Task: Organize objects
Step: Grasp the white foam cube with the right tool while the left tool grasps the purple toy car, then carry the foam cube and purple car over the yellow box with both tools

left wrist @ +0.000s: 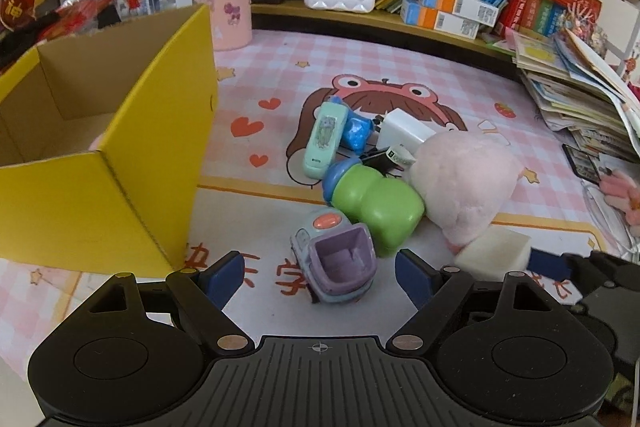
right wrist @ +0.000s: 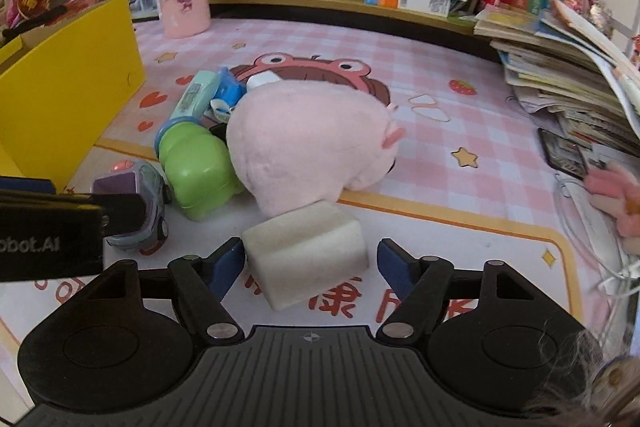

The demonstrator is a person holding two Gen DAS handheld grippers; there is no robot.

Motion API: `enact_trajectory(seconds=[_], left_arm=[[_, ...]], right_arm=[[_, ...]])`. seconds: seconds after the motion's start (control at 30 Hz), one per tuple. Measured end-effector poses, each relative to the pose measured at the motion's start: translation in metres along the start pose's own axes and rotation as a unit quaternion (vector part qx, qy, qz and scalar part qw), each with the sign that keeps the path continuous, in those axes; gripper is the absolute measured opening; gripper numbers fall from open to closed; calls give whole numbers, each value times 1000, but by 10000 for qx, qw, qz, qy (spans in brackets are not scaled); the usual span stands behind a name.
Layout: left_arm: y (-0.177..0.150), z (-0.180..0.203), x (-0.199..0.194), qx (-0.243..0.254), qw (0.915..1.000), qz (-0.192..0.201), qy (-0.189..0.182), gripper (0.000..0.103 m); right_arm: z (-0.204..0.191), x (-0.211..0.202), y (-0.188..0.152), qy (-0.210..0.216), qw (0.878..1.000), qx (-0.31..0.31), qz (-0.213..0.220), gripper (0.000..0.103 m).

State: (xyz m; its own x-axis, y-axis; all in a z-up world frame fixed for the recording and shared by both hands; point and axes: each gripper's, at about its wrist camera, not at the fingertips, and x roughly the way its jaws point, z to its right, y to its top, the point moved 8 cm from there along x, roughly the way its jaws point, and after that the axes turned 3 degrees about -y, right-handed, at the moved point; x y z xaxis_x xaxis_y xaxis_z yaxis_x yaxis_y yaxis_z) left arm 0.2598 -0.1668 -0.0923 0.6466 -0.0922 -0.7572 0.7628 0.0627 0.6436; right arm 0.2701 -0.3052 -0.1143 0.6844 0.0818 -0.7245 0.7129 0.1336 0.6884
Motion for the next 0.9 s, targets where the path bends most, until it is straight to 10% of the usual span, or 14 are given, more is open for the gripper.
enact_trajectory(seconds=[0.53,0.9], left_arm=[[3,4,35,81,9998,-103,128,43],[-13,-28,-33,-488,9982,290,-169,41]], right_arm=[[6,-5,-3,58,9998,47,-166,55],[-2,-33,-18,91,9990,237,-373,55]])
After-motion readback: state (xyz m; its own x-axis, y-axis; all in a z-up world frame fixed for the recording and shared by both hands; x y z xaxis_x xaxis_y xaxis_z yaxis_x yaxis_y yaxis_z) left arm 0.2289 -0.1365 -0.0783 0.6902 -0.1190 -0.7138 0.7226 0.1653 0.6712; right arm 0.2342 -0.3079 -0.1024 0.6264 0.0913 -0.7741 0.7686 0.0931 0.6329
